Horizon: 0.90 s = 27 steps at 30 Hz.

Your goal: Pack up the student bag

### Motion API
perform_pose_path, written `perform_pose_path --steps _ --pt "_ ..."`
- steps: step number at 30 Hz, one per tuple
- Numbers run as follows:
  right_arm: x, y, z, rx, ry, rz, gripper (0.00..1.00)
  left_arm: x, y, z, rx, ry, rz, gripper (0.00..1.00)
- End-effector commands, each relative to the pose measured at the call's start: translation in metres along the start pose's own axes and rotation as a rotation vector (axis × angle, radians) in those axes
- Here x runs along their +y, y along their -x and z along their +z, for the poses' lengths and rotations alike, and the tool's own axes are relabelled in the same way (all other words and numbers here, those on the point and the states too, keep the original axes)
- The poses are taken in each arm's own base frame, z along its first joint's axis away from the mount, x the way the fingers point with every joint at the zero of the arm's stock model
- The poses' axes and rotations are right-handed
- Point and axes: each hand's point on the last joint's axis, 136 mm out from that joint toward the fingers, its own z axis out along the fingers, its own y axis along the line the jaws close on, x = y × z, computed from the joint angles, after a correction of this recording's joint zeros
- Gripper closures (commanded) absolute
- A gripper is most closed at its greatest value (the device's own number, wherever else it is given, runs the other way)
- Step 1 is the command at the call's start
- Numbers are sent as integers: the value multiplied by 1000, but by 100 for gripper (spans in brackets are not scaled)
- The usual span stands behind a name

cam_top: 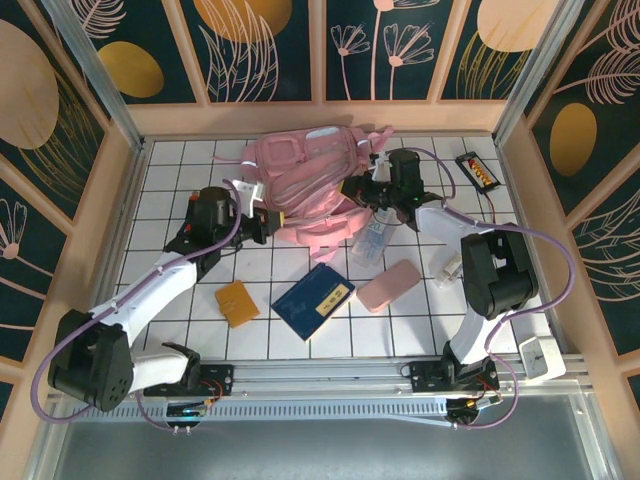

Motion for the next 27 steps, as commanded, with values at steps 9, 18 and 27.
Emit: perform_pose_path --steps 9,18,27 --pt "41 6 5 9 106 -61 100 -39 -16 73 109 -227 -87 65" --pt "55 0 10 31 120 -74 100 -29 -31 98 211 -220 -177 59" --pt "63 -4 16 42 137 -70 100 -5 -42 111 247 -108 -202 59"
